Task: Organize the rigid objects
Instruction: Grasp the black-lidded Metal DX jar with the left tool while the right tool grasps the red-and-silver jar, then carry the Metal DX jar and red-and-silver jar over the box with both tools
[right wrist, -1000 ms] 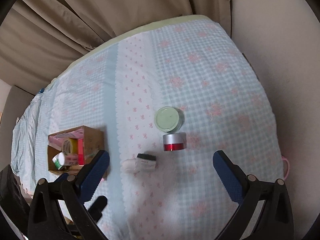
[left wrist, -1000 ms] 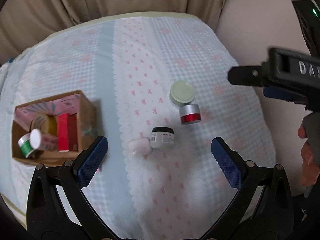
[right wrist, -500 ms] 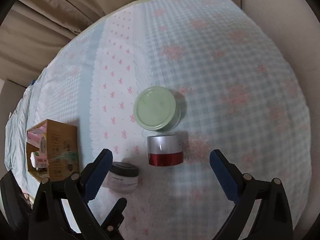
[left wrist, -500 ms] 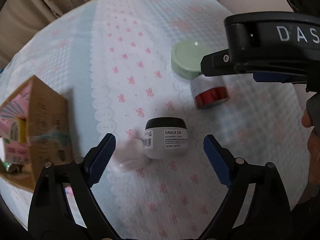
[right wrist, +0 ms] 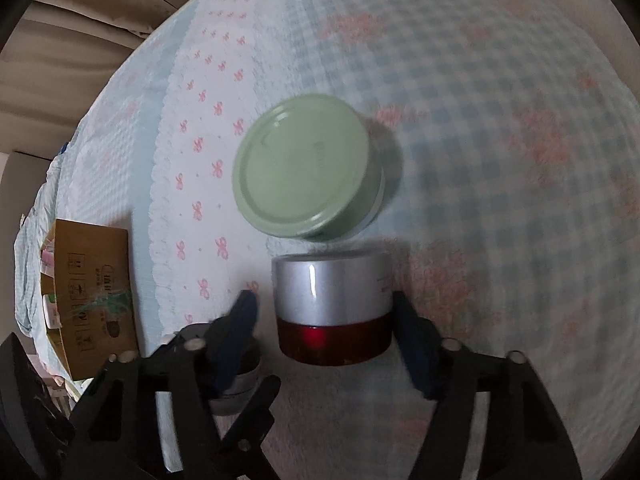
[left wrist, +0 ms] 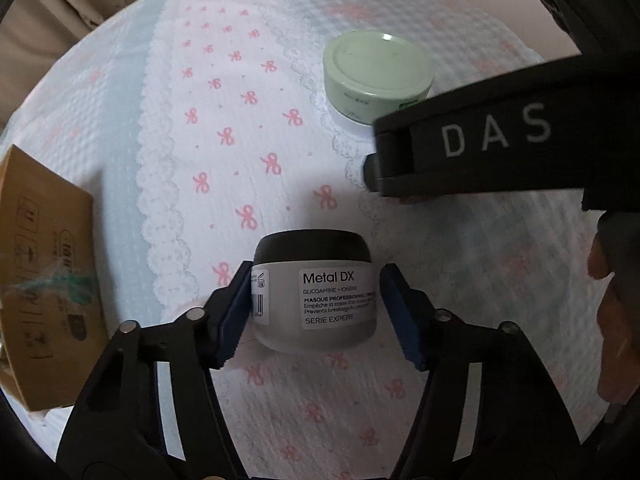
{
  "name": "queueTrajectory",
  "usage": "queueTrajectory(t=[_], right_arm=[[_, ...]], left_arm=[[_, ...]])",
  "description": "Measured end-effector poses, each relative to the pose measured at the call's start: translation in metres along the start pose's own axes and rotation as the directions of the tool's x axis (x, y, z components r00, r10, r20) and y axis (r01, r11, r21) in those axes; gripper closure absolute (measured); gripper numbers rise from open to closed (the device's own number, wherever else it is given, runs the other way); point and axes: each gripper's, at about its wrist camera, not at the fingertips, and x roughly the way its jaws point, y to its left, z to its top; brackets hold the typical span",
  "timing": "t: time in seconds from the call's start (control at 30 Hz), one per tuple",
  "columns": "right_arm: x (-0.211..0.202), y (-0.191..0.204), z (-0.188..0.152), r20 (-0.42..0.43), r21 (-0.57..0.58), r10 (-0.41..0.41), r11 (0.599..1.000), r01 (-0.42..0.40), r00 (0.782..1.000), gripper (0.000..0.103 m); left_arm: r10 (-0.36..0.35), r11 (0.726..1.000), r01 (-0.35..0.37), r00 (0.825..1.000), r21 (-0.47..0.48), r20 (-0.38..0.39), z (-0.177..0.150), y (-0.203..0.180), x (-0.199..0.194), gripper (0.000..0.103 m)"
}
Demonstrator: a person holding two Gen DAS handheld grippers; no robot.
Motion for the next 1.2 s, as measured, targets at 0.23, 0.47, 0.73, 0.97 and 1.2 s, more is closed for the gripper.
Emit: queueTrajectory(t=[0.23, 0.47, 0.73, 0.97, 1.2], right_arm=[[-0.001, -0.002, 0.001, 0.007, 0.001, -0.01, 1.0, 0.01, 1.0, 0.053], [-0.003, -0.004, 0.0, 0.018, 0.021, -0.011, 1.0, 0.011, 1.0, 0.054], [-0.03, 0.003, -0.003, 0.057, 0.025, -0.004, 1.0, 0.003, 0.998, 0.054], [-0.098, 0.027, -0.012, 0.146, 0.011, 0.014, 1.0, -0.015, 0.989, 0.054], [-0.201, 0.074, -0.024, 0.266, -0.023, 0.057, 0.998, -0.053, 0.962, 0.054]], left_arm=[[-0.031, 0.999, 0.032, 1.0, -0.026, 0.002, 0.003, 0.01, -0.001, 0.05], [-0.037, 0.999, 0.038, 0.999, -0.017, 0.017, 0.005, 0.013, -0.008, 0.05], [-0.046, 0.998, 0.049, 0.995, -0.042, 0.086, 0.011, 0.021, -0.05, 0.05], [-0.046, 0.993, 0.064, 0.983, -0.099, 0.176, 0.016, 0.035, -0.127, 0.05], [-0.037, 0.985, 0.083, 0.957, -0.151, 0.288, 0.021, 0.054, -0.228, 0.05]])
